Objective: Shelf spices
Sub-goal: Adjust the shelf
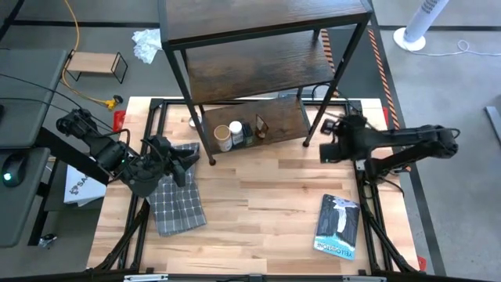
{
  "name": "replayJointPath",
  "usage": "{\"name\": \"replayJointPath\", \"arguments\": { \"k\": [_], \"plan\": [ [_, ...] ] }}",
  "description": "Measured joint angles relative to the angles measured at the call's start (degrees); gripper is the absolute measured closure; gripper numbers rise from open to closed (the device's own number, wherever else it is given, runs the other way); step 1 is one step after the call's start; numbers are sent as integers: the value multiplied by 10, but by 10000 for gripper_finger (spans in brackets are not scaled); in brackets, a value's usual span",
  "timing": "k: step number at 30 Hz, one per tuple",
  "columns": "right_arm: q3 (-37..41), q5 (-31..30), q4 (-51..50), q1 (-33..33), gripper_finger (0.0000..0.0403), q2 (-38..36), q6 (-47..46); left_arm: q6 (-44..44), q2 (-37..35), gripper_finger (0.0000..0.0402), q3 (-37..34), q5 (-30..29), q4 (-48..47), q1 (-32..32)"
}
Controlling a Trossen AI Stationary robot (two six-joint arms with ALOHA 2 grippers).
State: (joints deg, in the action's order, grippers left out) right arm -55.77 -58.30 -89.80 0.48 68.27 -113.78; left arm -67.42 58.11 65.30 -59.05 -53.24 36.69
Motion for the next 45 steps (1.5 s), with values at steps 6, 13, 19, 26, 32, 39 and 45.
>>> {"name": "replayJointPath", "arguments": {
  "k": [6, 13, 19, 26, 32, 39, 45],
  "plan": [
    [0, -40, 21, -66, 403, -88, 63, 1, -1, 249, 0, -5, 0, -2],
    [3, 12, 217, -82, 403, -227, 353, 33, -1, 249, 0, -36, -1, -8],
    [4, 98, 392, -142, 403, -313, 581, 52, -10, 249, 0, -37, 0, -34],
    [4, 263, 463, -262, 403, -319, 645, 52, -21, 249, 0, -9, 5, -40],
    [4, 469, 570, -398, 403, -255, 697, 79, -23, 249, 0, 14, 34, -40],
    [5, 695, 666, -518, 403, -175, 709, 133, -23, 249, 0, 55, 85, -40],
    [5, 823, 676, -545, 403, -171, 738, 170, -23, 249, 0, 76, 100, -32]
  ]
}}
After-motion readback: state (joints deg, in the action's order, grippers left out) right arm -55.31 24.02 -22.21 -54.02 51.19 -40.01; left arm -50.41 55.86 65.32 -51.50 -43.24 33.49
